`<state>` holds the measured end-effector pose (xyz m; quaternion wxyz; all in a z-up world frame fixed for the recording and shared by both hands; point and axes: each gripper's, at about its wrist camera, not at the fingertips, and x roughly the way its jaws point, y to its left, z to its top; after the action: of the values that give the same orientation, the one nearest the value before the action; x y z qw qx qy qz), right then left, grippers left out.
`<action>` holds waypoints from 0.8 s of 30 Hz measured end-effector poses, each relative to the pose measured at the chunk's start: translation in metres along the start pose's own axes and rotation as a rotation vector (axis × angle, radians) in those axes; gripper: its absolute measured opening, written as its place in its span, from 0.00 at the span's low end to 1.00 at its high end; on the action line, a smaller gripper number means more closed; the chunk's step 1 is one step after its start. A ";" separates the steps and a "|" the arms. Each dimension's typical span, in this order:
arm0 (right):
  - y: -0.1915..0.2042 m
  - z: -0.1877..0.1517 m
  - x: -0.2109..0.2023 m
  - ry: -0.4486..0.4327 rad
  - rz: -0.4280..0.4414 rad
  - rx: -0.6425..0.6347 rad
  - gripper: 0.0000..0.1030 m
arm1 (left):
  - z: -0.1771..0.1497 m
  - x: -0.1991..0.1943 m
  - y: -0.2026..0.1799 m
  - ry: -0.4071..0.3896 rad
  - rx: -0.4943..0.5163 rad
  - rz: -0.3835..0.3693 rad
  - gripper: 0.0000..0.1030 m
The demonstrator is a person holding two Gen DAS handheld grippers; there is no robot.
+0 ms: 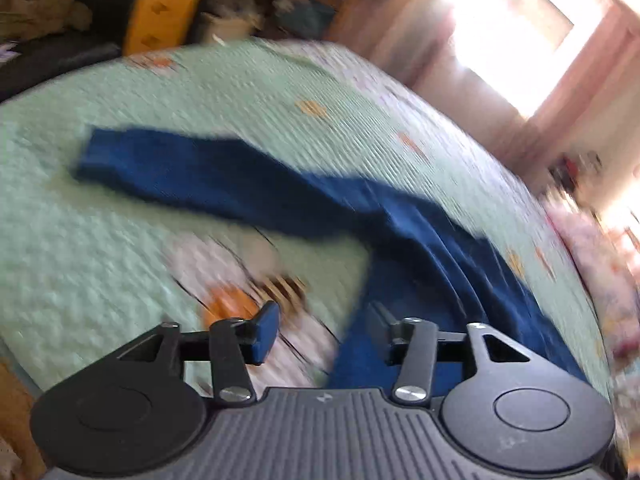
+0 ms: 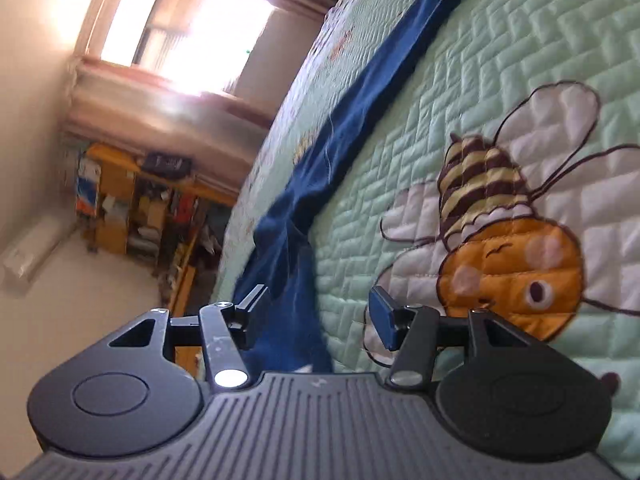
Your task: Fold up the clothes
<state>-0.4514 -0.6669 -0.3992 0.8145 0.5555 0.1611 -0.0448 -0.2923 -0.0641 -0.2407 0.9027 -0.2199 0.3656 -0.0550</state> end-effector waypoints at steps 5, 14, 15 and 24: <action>-0.004 -0.004 -0.006 -0.003 0.019 -0.037 0.53 | 0.029 0.018 0.086 -0.034 -0.248 0.106 0.62; -0.002 0.003 0.004 -0.025 -0.005 -0.066 0.53 | 0.056 0.069 0.177 -0.063 -0.649 0.075 0.81; -0.004 0.003 0.003 -0.028 -0.007 -0.067 0.53 | 0.062 0.077 0.177 -0.067 -0.665 0.067 0.89; -0.002 0.004 0.008 -0.043 -0.044 -0.090 0.53 | 0.117 0.107 0.187 -0.254 -0.675 0.035 0.12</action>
<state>-0.4437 -0.6702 -0.4020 0.8407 0.5137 0.1574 -0.0675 -0.1461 0.1173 -0.3165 0.8183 -0.5045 0.2515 0.1120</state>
